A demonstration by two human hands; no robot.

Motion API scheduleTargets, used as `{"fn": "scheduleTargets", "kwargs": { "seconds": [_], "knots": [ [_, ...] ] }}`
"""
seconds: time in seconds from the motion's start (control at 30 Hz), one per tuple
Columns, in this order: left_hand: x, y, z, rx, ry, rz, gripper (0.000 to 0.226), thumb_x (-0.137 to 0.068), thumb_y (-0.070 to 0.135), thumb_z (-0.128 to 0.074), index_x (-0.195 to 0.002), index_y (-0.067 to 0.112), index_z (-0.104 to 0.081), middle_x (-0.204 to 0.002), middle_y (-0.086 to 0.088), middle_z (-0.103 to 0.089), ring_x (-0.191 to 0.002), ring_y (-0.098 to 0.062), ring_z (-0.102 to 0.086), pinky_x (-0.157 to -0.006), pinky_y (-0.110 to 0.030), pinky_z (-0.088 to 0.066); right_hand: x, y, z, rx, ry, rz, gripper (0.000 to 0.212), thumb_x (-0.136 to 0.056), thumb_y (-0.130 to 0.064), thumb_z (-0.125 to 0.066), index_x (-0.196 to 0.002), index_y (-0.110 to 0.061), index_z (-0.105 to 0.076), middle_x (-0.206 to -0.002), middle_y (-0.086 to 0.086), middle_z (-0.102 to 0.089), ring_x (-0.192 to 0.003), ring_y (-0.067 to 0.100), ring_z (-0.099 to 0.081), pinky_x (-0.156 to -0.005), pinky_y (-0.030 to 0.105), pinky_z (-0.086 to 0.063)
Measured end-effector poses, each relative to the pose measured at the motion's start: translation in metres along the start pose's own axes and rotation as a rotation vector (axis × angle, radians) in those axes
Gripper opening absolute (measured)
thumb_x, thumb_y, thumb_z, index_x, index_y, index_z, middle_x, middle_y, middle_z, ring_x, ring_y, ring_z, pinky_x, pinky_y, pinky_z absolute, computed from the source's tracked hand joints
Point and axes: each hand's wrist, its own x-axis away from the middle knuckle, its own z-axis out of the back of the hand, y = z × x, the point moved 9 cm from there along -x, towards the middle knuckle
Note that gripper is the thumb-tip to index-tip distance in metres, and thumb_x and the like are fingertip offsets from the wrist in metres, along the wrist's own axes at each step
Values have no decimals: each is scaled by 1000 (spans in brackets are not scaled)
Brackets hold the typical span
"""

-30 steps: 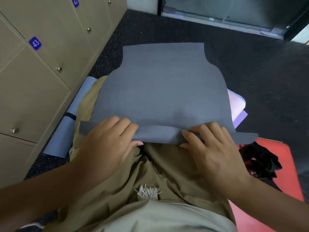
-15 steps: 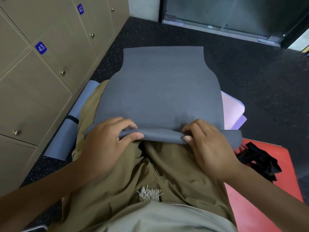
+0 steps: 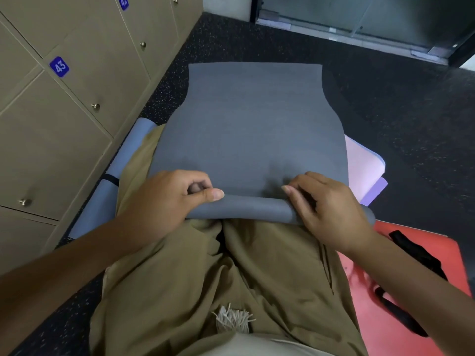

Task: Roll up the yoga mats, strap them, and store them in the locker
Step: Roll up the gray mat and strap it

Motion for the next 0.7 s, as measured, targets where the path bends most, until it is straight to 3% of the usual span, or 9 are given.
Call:
{"fn": "scheduleTargets", "kwargs": {
  "seconds": [0.17,0.23,0.3,0.37,0.5,0.57,0.7],
  "knots": [
    [-15,2,11,-38,144,-33,25,-75,42,-86,-68,26,-68,-69,4,-62,-71,-14,-58,-60,-18,-39,-12,12,2,57,80,-115,22,-95,-35,-61,-84,-16,-65,-64,-12,-50,-69,12,-48,-62,26,-33],
    [-17,1,13,-35,187,-52,30,-71,42,-90,-66,24,-67,-66,6,-60,-70,-15,-57,-59,-16,-38,-14,19,-2,21,57,-169,17,-93,-36,-62,-90,-19,-65,-67,-11,-52,-70,11,-48,-63,29,-39],
    [-20,2,15,-67,207,-103,34,-71,53,-85,-65,26,-67,-65,10,-59,-70,-13,-56,-62,-17,-39,-17,25,-6,-16,17,-197,17,-95,-36,-60,-99,-20,-64,-83,-7,-59,-80,12,-54,-68,32,-46],
    [-22,7,16,-107,216,-195,33,-75,58,-74,-66,27,-65,-65,14,-58,-76,-9,-54,-67,-19,-37,-22,31,-10,-70,-22,-204,15,-95,-32,-63,-104,-20,-66,-99,-6,-56,-90,9,-54,-76,26,-46],
    [-21,15,13,-71,174,-364,26,-91,41,-67,-78,20,-71,-78,17,-58,-75,-4,-55,-70,-15,-38,-35,37,-17,-149,-94,-163,11,-95,-25,-63,-101,-19,-70,-95,-11,-54,-89,-2,-53,-81,8,-38],
    [-16,17,10,-123,155,-467,29,-94,42,-65,-90,16,-77,-88,10,-63,-82,-3,-57,-76,-19,-42,-39,38,-19,-198,-108,-156,10,-95,-23,-62,-98,-18,-70,-92,-10,-56,-87,1,-55,-80,9,-38],
    [-14,17,6,-249,98,-547,59,-81,67,-72,-110,16,-79,-98,7,-63,-85,-11,-58,-76,-25,-46,-44,34,-18,-238,-104,-108,13,-99,-22,-59,-94,-15,-70,-89,-4,-60,-85,12,-58,-77,24,-45]
  ]
}}
